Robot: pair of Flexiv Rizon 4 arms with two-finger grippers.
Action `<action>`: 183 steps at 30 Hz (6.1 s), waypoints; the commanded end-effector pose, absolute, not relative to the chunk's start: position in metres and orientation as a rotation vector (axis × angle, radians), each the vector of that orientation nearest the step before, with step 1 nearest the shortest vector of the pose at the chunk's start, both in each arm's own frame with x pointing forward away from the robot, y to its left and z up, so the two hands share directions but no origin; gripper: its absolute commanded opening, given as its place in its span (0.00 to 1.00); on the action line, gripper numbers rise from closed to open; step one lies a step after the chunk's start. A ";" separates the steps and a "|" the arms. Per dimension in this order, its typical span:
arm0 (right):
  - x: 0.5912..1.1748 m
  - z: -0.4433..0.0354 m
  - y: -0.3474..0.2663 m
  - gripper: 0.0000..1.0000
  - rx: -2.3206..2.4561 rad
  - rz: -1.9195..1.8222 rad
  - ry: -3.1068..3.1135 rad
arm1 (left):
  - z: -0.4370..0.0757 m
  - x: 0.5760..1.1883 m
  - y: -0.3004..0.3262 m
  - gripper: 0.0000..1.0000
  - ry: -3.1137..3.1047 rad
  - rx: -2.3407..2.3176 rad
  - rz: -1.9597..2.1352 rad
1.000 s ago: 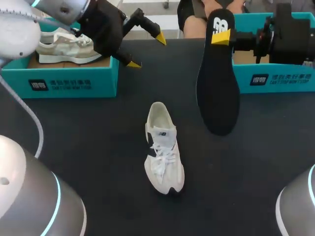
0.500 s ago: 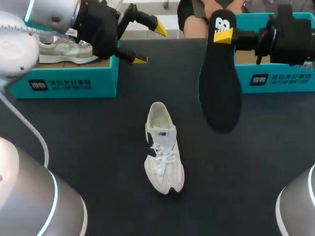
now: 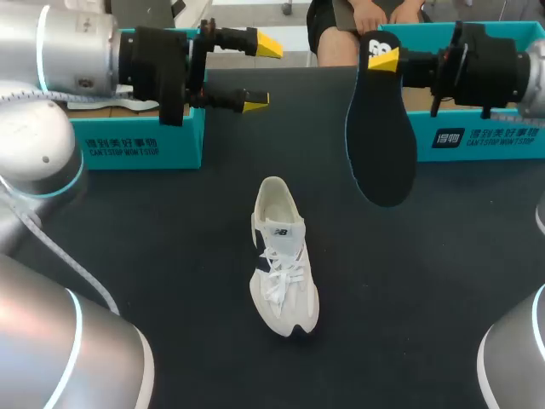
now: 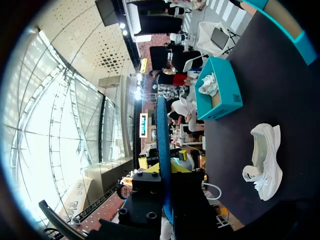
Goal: Take the shoe out of the shoebox, open the shoe tongue, remove and reinsert the insole, then place the shoe into the shoebox
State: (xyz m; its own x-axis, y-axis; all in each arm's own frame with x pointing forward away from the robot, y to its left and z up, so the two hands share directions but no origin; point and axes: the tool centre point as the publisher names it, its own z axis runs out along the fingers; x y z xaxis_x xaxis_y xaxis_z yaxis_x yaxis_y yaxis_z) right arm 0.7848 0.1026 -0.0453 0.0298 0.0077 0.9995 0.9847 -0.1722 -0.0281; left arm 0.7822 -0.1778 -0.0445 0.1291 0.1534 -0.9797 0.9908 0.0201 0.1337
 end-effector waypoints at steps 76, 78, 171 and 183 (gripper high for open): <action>0.798 -0.078 0.156 1.00 -1.407 -1.118 -1.153 | -0.080 0.761 -0.205 0.00 1.157 1.229 -1.162; 0.790 -0.079 0.147 1.00 -1.363 -1.150 -1.186 | -0.077 0.760 -0.198 0.00 1.149 1.233 -1.159; 0.753 -0.080 0.097 1.00 -1.265 -1.142 -1.304 | -0.111 0.738 -0.169 0.00 2.621 -2.148 -2.250; 0.750 -0.081 0.097 1.00 -1.337 -1.109 -1.324 | -0.124 0.738 -0.172 0.00 2.173 -3.027 -2.216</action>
State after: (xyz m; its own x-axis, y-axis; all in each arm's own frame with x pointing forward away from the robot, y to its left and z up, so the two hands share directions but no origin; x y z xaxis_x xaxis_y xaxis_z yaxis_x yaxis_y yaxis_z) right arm 0.7531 0.0961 -0.0833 -0.0033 0.1207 0.9927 0.9997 0.0247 0.0003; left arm 0.7359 -0.1719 -0.1226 -0.6569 -0.0403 0.7529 -0.7539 0.0340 -0.6561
